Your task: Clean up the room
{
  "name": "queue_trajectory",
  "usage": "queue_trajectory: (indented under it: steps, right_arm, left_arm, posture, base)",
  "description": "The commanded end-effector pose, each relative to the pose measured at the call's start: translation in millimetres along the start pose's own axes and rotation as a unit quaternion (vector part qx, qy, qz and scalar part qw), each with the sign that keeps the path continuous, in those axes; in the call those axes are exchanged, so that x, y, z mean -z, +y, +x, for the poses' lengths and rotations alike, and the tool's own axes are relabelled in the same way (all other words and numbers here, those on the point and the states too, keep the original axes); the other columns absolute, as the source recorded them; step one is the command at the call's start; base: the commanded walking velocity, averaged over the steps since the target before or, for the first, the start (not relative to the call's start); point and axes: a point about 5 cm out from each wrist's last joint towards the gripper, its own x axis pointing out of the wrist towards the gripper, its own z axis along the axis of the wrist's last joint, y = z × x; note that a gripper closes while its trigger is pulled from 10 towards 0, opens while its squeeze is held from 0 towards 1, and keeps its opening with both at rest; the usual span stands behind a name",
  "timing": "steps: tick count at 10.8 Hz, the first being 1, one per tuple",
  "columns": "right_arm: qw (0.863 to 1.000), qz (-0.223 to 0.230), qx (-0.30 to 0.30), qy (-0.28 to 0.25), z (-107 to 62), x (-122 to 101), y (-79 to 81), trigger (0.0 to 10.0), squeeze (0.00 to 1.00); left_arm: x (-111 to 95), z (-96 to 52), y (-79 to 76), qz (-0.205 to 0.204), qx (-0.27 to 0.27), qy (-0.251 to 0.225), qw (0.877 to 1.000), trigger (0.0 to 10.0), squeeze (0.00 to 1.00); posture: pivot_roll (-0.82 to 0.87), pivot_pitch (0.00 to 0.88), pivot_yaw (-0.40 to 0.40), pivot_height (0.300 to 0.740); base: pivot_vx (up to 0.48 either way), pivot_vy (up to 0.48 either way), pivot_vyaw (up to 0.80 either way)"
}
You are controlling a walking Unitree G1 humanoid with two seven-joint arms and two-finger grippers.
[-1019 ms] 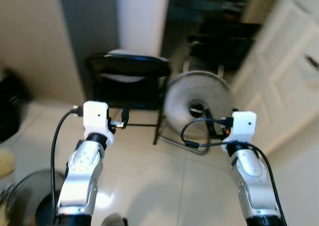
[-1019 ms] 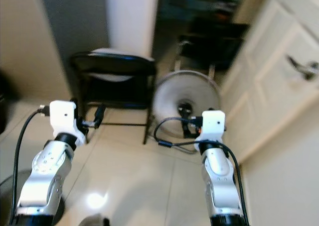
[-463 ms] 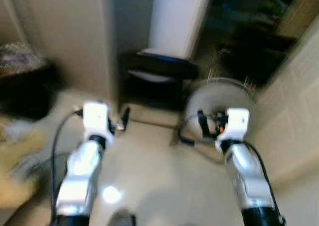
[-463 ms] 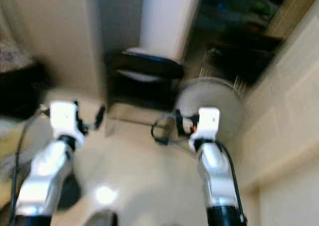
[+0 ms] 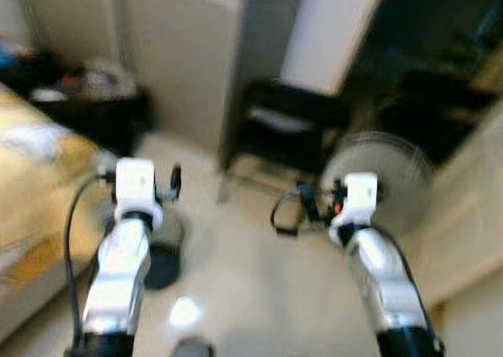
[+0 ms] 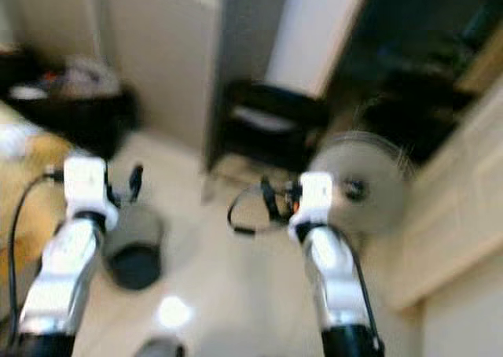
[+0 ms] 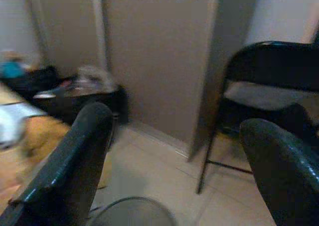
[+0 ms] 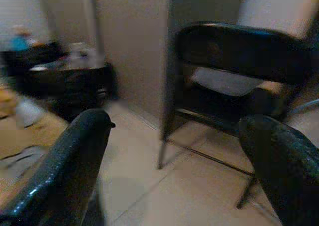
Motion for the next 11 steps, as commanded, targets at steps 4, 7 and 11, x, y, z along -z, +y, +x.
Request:
queue_trajectory:
  steps: [4, 7, 11]
  right_arm:
    - [1.000, -0.007, 0.010, 0.024, -12.6, 15, -12.4, 10.0, 0.00]
    - [0.998, -0.025, 0.043, 0.038, -8.5, 19, -27.1, 10.0, 0.00]
    - [0.999, -0.017, 0.048, 0.007, 2.6, 9, -19.8, 10.0, 0.00]
  left_arm:
    - [10, -3.1, -4.1, -0.001, -0.014, 0.021, 1.000, 10.0, 0.00]
    - [8, -5.4, -5.7, -0.012, -0.005, 0.010, 1.000, 10.0, 0.00]
    - [16, -8.4, -7.9, -0.052, -0.003, 0.022, 0.998, 10.0, 0.00]
  posture:
    - [0.15, 0.000, -0.155, 0.723]
    - [0.16, 0.000, -0.173, 0.723]
    - [0.17, 0.000, -0.175, 0.723]
  base:
    - [0.000, 0.000, 0.58]
    - [0.266, 0.000, 0.39]
    - [0.469, 0.000, 0.37]
